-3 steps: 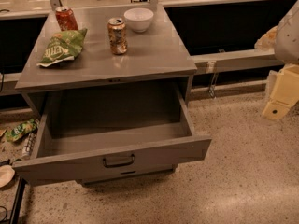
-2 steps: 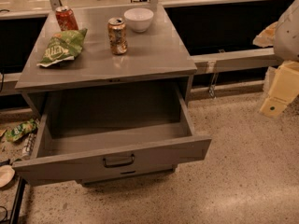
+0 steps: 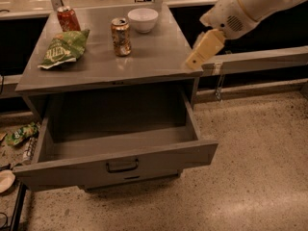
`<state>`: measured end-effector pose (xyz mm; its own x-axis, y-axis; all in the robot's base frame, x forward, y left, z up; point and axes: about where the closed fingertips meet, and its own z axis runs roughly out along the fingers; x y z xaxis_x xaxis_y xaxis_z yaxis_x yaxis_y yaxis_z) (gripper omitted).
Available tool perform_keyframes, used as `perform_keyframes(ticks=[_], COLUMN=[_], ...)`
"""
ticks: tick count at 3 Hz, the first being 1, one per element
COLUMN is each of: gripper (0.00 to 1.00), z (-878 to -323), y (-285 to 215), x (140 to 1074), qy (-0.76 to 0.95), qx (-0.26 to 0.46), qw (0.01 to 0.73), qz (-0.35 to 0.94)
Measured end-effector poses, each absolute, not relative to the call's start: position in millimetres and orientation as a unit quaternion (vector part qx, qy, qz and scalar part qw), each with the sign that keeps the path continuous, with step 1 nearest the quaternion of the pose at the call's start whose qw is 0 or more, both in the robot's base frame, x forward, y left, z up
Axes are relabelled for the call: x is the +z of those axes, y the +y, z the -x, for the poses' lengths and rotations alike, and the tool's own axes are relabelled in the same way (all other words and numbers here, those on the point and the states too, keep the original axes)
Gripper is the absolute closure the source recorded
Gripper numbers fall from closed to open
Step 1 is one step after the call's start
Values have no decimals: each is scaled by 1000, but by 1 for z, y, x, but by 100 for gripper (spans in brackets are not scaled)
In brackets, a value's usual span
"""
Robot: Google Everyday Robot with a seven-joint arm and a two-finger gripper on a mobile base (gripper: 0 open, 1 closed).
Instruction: Place orange can into top drawer
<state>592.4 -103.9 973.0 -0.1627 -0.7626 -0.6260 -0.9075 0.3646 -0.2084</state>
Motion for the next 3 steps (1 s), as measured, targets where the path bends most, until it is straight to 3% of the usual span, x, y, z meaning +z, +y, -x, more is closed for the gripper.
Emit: perform_keyframes(ticks=[2,3], gripper=[0,0], z=[-707,-723], y=[-57,-56], x=[951,938], qy=[719,719], qx=[231,242], qw=[469,477], qz=[459,444])
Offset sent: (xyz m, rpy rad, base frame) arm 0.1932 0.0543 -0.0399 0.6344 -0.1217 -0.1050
